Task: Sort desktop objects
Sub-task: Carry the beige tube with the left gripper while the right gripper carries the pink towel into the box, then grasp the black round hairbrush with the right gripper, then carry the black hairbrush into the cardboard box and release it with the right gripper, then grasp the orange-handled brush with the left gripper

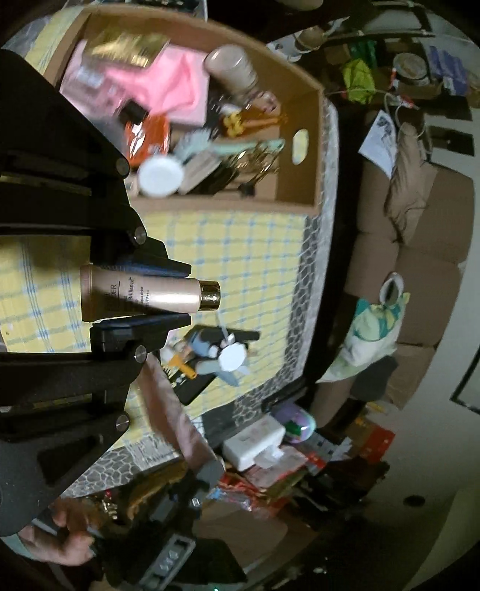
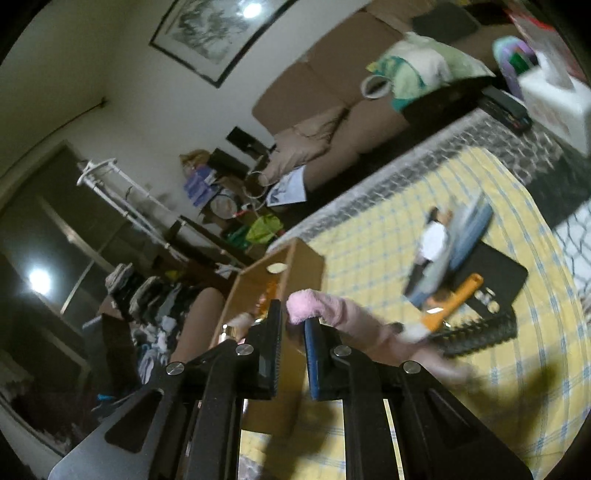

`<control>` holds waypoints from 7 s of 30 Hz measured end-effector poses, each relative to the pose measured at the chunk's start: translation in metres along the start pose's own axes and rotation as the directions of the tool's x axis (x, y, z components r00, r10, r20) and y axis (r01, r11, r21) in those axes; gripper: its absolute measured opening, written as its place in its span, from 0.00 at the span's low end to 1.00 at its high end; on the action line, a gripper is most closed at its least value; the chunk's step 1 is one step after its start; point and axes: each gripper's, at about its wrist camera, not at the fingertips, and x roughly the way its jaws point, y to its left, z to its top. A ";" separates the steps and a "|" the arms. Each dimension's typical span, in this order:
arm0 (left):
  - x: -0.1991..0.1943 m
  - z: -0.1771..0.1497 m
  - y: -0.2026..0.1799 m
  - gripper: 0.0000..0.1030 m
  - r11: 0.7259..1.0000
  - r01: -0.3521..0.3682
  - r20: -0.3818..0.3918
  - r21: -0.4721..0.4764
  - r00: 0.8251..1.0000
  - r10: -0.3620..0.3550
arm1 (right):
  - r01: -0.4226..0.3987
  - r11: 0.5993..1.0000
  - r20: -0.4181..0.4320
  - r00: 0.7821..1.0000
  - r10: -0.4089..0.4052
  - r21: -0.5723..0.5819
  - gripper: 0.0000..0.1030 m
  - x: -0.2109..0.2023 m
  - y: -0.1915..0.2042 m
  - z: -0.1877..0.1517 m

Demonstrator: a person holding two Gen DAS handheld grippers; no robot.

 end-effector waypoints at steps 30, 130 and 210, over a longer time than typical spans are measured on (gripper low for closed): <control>0.031 0.068 0.205 0.17 0.978 -0.162 -0.069 -0.131 0.986 0.154 | 0.033 0.961 -0.252 0.962 -0.105 -0.274 0.11 0.280 0.202 0.034; 0.073 -0.046 -0.064 0.57 0.965 -0.059 -0.058 0.254 0.995 0.076 | 0.485 0.835 -0.062 0.855 -0.516 -0.260 0.59 0.028 -0.043 -0.025; 0.000 -0.033 0.012 1.00 0.997 -0.037 -0.034 0.073 0.999 0.040 | 0.491 0.709 0.020 0.829 -0.559 -0.507 1.00 0.092 0.055 -0.022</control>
